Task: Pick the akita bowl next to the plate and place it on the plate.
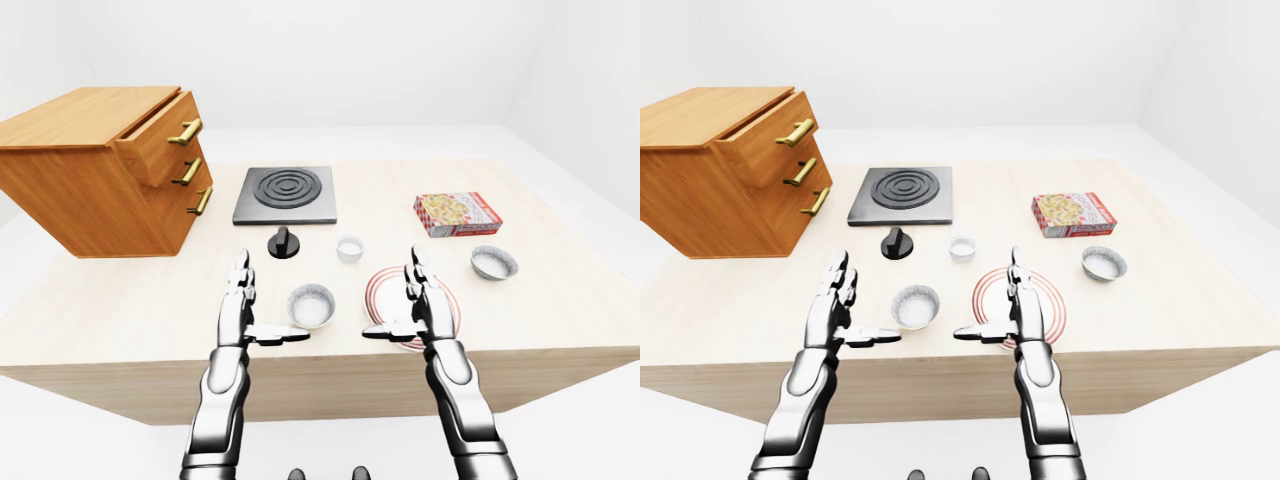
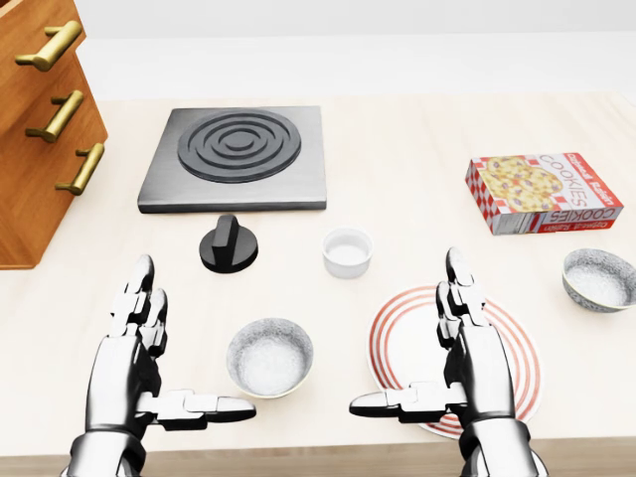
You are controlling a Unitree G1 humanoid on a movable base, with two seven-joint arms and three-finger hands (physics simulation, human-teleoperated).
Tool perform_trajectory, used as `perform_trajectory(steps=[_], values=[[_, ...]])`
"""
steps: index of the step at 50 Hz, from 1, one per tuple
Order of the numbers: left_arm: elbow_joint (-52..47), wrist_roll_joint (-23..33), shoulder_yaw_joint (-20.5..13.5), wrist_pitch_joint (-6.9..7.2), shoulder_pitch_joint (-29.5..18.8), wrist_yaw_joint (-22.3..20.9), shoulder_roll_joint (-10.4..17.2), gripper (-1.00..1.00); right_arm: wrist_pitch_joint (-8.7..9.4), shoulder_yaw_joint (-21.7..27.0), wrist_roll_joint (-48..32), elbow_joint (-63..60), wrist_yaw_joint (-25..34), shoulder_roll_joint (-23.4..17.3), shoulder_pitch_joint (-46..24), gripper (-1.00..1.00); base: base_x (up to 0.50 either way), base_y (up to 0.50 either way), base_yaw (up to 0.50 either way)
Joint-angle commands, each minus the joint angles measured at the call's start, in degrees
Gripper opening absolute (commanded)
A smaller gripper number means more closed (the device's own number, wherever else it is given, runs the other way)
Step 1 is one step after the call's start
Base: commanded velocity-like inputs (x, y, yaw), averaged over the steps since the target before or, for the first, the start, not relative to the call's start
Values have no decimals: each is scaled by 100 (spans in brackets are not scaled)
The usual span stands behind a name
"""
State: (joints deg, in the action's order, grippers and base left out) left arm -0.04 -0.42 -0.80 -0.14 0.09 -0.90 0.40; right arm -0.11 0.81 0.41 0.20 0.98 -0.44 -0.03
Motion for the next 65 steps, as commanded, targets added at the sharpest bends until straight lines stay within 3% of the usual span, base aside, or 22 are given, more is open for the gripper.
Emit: perform_trajectory(steps=[1, 13, 20, 21, 23, 26, 32, 39, 65], values=[[-26, -52, -110, -28, 32, -148, 60, 100, -47, 127, 56, 67, 166, -71, -7, 100, 0, 0, 0], [14, 41, -69, -156, 69, -163, 53, 100, -15, 118, 27, 17, 172, -66, 6, 100, 0, 0, 0], [48, 47, -78, -186, 56, -161, 52, 100, -40, 120, 104, -65, 249, -63, 54, 100, 0, 0, 0], [50, 47, -79, -190, 56, -161, 52, 100, -112, 124, 121, 8, 278, -65, 48, 100, 0, 0, 0], [3, 49, -75, -157, 67, -157, 50, 100, -145, 127, 136, 21, 300, -68, 56, 100, 0, 0, 0], [15, 44, -82, -168, 58, -159, 54, 100, 39, 142, 245, -195, 366, -67, 101, 100, 0, 0, 0], [5, 45, -83, -166, 58, -158, 53, 100, 3, 145, 295, -222, 404, -58, 122, 100, 0, 0, 0], [28, 47, -83, -193, 48, -166, 56, 100, 102, 185, 415, -389, 401, -57, 122, 100, 0, -7, 0], [-1, 55, -60, -196, 78, -179, 46, 100, 76, 193, 489, -374, 423, -62, 120, 100, 0, -16, 0]])
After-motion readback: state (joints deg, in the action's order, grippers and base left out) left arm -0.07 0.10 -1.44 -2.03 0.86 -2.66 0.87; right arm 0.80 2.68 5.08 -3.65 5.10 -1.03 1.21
